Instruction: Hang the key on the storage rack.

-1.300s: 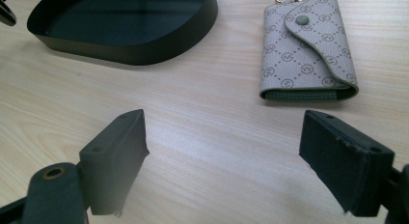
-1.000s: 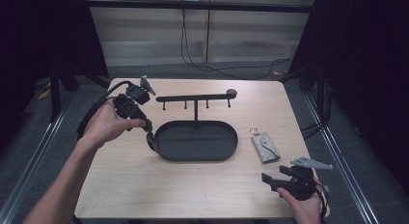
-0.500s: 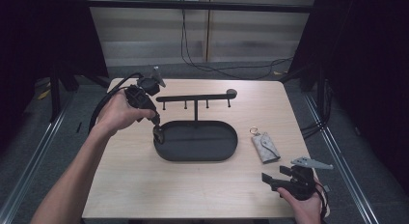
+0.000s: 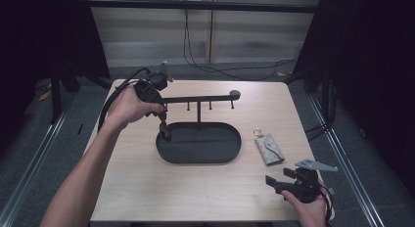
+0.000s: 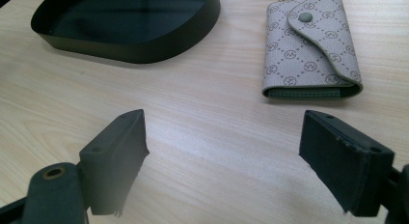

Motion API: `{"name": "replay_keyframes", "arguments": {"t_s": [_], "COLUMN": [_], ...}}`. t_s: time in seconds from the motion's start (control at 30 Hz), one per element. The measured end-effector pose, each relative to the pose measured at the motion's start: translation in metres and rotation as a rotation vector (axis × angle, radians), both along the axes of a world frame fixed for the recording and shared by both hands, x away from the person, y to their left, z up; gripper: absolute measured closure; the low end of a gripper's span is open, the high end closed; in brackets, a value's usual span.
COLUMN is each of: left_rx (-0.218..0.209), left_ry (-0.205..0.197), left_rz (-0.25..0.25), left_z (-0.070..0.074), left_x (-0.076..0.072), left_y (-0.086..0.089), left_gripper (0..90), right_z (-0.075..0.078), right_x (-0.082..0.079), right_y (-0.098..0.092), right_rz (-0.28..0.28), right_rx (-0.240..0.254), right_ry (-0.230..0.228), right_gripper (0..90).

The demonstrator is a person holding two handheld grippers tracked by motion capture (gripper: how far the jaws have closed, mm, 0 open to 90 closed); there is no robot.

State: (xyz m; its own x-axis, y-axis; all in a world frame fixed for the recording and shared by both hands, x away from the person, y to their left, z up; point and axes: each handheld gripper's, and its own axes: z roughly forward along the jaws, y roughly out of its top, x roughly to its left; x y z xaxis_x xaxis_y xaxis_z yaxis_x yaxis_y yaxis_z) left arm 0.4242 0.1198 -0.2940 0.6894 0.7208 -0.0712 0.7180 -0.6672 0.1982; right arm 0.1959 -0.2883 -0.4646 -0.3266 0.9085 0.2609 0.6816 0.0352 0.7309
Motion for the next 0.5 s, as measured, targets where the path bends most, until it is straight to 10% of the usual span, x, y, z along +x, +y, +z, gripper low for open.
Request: {"name": "replay_keyframes", "arguments": {"t_s": [0.5], "left_rx": [0.004], "left_ry": [0.023], "left_rz": [0.036], "left_z": [-0.008], "left_x": [0.016], "left_y": [-0.011], "left_gripper": [70.8], "right_z": [0.000], "right_x": [0.000], "right_y": [0.000], "right_rz": [0.005], "right_rx": [0.003], "right_ry": [-0.001], "right_gripper": [16.8]}}
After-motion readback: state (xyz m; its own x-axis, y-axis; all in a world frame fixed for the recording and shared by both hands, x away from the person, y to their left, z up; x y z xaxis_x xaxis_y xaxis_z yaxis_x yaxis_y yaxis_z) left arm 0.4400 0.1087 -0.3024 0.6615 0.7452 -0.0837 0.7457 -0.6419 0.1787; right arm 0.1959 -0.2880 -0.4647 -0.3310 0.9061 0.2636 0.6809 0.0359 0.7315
